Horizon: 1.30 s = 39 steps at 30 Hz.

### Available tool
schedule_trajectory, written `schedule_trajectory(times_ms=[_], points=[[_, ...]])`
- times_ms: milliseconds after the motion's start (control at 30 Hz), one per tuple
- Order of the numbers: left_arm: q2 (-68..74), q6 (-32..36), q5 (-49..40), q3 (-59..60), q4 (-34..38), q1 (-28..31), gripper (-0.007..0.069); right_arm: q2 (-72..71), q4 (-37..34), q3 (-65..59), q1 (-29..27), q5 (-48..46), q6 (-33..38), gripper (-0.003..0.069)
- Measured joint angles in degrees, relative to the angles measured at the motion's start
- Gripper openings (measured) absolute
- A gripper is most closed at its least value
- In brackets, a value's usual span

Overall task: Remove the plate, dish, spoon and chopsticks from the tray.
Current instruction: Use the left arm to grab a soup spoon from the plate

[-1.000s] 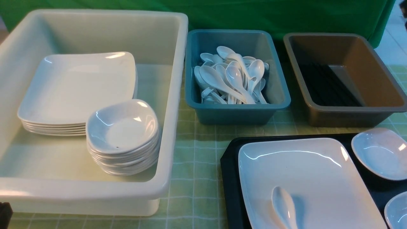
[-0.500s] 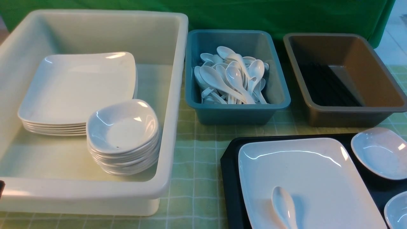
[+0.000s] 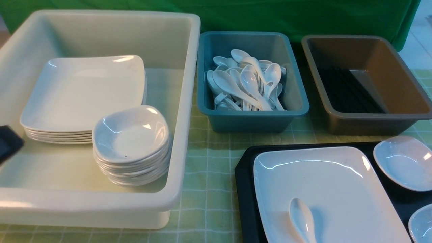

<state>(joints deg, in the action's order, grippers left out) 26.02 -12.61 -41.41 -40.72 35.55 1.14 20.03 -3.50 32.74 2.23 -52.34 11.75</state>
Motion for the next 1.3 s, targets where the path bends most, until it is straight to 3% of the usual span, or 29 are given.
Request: schedule_trajectory(times_ms=[100, 233, 333, 433, 500, 567, 800, 967, 1067, 1300], points=[[14.3, 9.7, -17.0, -11.5, 0.8, 0.0, 0.0001, 0.3, 0.0, 0.0, 0.0, 1.2, 0.0, 0.0116], [28.5, 20.0, -25.4, -18.5, 7.4, -0.5, 0.0002, 0.3, -0.1, 0.0, 0.0, 1.8, -0.2, 0.0124], [35.9, 21.3, -25.8, -19.4, 9.4, -4.2, 0.0003, 0.3, -0.1, 0.0, 0.0, 1.7, -0.2, 0.0127], [41.7, 17.5, -22.2, -19.5, 5.9, -11.5, 0.0004, 0.3, -0.2, 0.0, 0.0, 1.7, -0.4, 0.0132], [48.1, 8.8, -17.6, -20.1, -0.9, -22.1, 0.0015, 0.3, -0.2, 0.0, 0.0, 1.7, -0.5, 0.0135], [53.3, 4.6, -16.1, -21.6, -4.1, -28.4, 0.0028, 0.3, -0.2, 0.0, 0.0, 1.7, -0.5, 0.0136], [70.3, -5.3, -11.7, -33.3, -6.4, -43.6, 0.0145, 0.3, -0.3, 0.0, 0.0, 1.7, -0.5, 0.0148], [82.6, -12.8, -13.3, -42.9, -7.0, -49.7, 0.0314, 0.3, -0.3, 0.0, 0.0, 1.7, -0.6, 0.0165], [88.0, -17.1, -14.2, -46.9, -7.9, -51.1, 0.0363, 0.3, -0.3, 0.0, 0.1, 1.8, -0.6, 0.0171], [98.8, -27.5, -21.5, -58.1, -11.1, -51.3, 0.0387, 0.3, -0.3, 0.0, 3.4, 1.9, -0.6, 0.0190]])
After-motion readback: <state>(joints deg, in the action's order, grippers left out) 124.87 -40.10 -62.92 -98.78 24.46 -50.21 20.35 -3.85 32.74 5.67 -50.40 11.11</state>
